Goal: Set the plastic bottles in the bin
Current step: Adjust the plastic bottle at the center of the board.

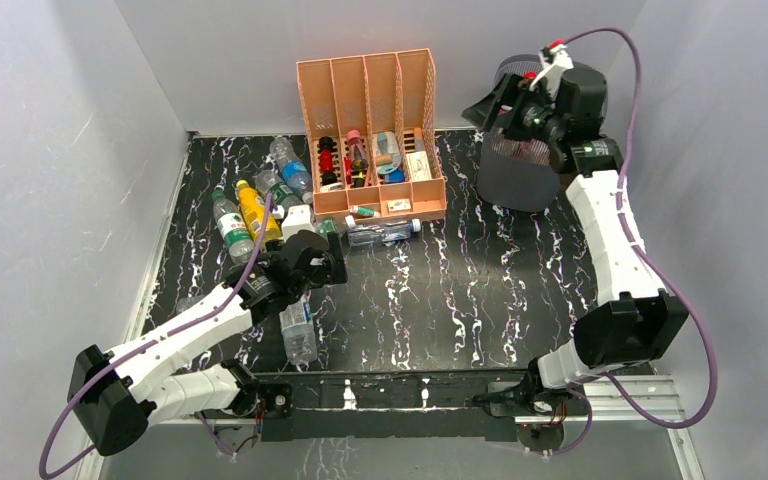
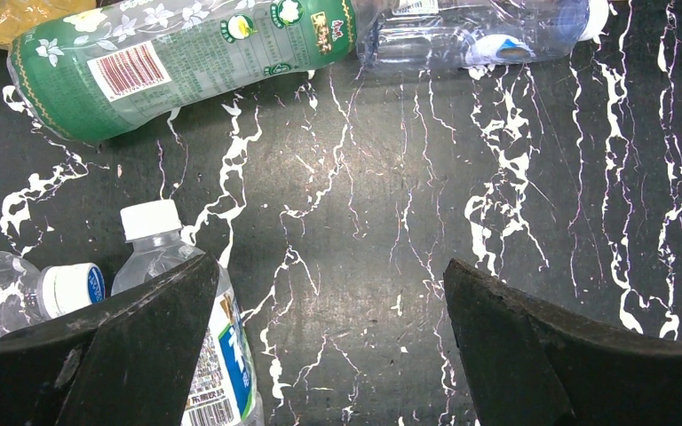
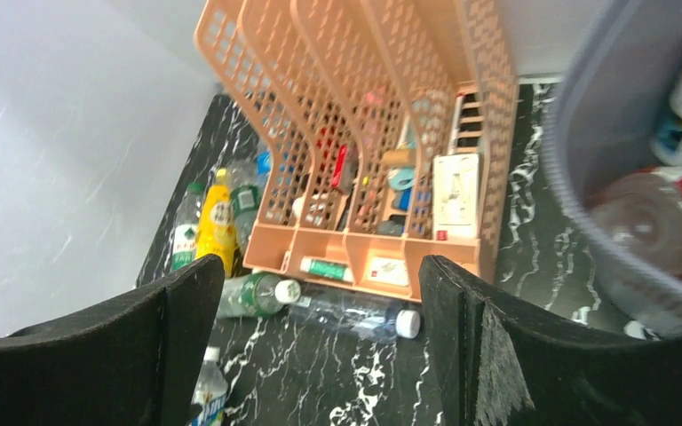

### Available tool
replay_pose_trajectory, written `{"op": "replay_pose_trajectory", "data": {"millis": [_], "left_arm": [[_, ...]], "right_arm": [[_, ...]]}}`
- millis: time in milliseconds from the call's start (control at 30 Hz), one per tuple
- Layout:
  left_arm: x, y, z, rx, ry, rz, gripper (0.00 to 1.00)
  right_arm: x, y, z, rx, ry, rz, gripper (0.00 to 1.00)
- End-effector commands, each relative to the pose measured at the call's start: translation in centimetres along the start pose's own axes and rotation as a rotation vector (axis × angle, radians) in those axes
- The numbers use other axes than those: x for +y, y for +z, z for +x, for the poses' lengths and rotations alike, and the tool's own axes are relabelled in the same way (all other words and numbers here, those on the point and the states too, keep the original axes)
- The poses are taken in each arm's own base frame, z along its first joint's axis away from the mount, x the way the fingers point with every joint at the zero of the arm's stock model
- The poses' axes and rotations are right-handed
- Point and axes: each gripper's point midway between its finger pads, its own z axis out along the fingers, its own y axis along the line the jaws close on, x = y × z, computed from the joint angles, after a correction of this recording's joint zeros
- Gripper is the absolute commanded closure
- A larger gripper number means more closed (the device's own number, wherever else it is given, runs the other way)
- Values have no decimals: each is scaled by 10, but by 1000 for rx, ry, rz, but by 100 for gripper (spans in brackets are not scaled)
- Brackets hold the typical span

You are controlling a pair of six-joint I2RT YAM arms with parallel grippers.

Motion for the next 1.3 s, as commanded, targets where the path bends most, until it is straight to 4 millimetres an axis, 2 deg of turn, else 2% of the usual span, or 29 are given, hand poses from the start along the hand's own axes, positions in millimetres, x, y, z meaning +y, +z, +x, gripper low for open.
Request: {"op": "replay_pose_trajectory", "data": {"millis": [0, 167, 333, 600, 867, 1100, 1133, 1267], "left_arm": [[1, -4, -4, -13, -15, 0, 2], [1, -4, -6, -17, -19, 2, 2], [2, -5, -5, -15, -18, 1, 2], [3, -7, -5, -16, -23, 0, 2], [4, -8, -4, -15, -28, 4, 2], [6, -9, -2, -16, -31, 1, 2], [7, -9, -2, -15, -33, -1, 2], [8, -8, 0, -11, -35, -2, 2]], "right_arm": [[38, -4, 18, 12, -99, -42, 9], [59, 12, 66, 99, -145, -59, 9], [63, 30, 112, 179, -173, -53, 10], [40, 59, 165, 266, -194, -4, 11], [16, 92, 210, 326, -220, 9, 11], [8, 111, 236, 349, -251, -8, 11], [2, 117, 248, 373, -252, -4, 12], [1, 124, 262, 382, -263, -17, 11]]}}
